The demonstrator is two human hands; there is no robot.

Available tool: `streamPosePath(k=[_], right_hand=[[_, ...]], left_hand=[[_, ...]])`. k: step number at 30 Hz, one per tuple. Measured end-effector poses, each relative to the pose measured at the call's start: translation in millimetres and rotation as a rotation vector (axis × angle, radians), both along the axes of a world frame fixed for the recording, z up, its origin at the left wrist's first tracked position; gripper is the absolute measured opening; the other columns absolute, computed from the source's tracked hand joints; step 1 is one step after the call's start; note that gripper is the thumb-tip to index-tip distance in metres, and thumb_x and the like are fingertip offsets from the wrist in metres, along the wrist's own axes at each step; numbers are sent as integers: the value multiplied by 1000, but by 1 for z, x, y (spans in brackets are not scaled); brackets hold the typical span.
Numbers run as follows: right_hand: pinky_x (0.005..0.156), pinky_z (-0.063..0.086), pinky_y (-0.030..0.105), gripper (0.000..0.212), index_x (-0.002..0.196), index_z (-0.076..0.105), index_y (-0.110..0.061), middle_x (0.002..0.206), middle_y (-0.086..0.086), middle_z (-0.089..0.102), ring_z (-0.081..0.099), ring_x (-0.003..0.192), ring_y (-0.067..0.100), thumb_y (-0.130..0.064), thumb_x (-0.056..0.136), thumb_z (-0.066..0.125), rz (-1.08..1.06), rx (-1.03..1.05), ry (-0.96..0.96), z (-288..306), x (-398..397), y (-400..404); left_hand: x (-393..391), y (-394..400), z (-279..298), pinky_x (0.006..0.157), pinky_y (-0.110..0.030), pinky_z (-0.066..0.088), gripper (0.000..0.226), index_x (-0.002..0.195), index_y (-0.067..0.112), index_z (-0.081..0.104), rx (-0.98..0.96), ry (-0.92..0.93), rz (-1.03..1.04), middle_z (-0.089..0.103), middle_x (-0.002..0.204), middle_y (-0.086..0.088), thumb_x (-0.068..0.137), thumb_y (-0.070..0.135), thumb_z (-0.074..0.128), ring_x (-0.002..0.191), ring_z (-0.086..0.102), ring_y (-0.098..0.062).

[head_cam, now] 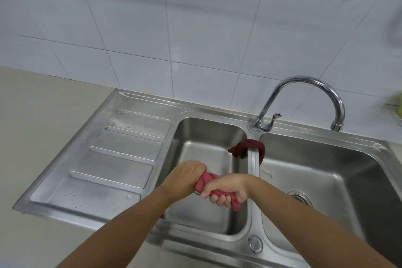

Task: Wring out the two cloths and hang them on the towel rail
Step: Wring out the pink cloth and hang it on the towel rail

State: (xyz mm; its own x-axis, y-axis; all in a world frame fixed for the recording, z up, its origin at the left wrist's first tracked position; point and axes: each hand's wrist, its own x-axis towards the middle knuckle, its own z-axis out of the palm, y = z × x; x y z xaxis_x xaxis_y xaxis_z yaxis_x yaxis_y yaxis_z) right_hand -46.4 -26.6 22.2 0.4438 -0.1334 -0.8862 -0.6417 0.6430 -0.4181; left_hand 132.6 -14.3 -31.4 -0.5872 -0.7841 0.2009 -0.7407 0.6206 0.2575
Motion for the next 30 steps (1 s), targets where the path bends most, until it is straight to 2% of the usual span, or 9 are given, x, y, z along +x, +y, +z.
streamPosePath(k=[3,6,11,16,19,22,25,27,30], right_hand=[[41,29,18,17,67,52,-21,57,-4,45,34,42,6,-26,74,66,87,-259,157,-9,5,1],[50,35,25,15,66,56,-18,63,0,53,45,50,14,-27,67,68,160,-590,289,-20,12,3],[63,44,28,33,91,68,-18,87,3,67,64,82,24,-48,83,54,549,-1079,513,-33,18,6],[61,42,30,27,91,68,-15,90,6,70,65,79,28,-31,88,47,719,-1298,537,-41,24,9],[60,43,30,25,92,66,-13,90,7,70,66,79,29,-26,90,45,746,-1333,560,-44,25,8],[61,41,29,19,90,63,-14,91,6,68,60,73,25,-28,87,50,632,-1261,541,-42,23,6],[55,40,25,11,85,62,-19,77,1,60,55,66,18,-27,78,61,355,-969,412,-33,22,1],[47,41,22,10,81,61,-21,67,-1,58,52,54,12,-23,74,67,175,-771,285,-25,19,-1],[43,41,19,13,84,63,-19,59,-5,57,49,43,5,-22,75,71,4,-504,152,-12,13,-3]], left_hand=[[-1,-6,0,60,-29,38,12,94,13,53,85,-147,17,62,88,-4,86,22,55,77,56,-21],[-4,-10,1,65,-33,50,23,101,11,56,221,-252,47,68,90,-7,89,30,56,79,63,-25],[-10,-14,1,63,-27,45,23,88,13,66,557,-317,124,71,89,-10,86,33,55,74,62,-25],[-13,-20,5,60,-25,43,13,79,15,64,854,-289,183,69,96,-15,81,27,58,77,60,-27],[-10,-20,5,61,-26,44,13,80,13,65,891,-248,219,67,89,-12,79,25,59,74,57,-23],[-4,-15,1,74,-34,52,23,91,13,62,753,-241,260,67,90,-6,83,34,58,79,60,-23],[0,-9,-2,76,-38,53,27,100,13,55,436,-226,247,64,95,-5,87,36,58,85,62,-24],[0,-4,-2,75,-34,51,25,103,17,54,247,-149,265,60,97,-1,86,35,59,87,60,-21],[1,7,-6,84,-30,48,46,120,20,53,124,14,368,59,112,2,79,35,70,99,58,-17]])
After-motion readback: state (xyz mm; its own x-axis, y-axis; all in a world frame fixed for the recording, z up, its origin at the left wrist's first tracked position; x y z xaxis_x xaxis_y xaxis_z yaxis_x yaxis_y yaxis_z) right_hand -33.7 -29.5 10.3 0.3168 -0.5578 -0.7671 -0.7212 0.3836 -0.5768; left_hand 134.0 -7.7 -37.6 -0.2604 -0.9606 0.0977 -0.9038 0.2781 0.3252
